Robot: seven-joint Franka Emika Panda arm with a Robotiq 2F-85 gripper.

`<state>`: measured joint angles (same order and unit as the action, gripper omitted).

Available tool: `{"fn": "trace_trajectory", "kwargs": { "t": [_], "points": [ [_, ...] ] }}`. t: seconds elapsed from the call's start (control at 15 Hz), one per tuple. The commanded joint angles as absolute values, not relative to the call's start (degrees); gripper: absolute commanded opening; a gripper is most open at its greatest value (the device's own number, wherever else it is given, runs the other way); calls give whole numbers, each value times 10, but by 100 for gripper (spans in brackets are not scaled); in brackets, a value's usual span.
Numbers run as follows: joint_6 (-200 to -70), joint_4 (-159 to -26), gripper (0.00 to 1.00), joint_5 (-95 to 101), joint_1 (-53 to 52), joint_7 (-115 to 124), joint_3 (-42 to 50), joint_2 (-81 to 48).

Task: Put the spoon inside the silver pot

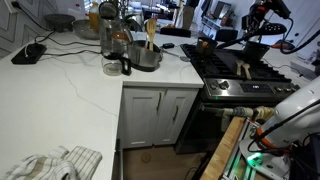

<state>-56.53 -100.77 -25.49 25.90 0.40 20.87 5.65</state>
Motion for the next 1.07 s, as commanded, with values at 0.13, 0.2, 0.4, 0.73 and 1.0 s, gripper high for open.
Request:
{"fn": "trace_trajectory", "kwargs": {
  "t": [0.13, 0.2, 0.4, 0.73, 1.0],
  "points": [
    [-531, -997, 18, -372, 228, 99, 208, 47],
    [-528, -992, 18, -399, 223, 125, 204, 41],
    [-525, -986, 18, -417, 218, 139, 201, 27],
    [-524, -963, 5, -475, 217, 160, 203, -5],
    [-525, -914, 5, -655, 189, 253, 175, -70]
  ]
}}
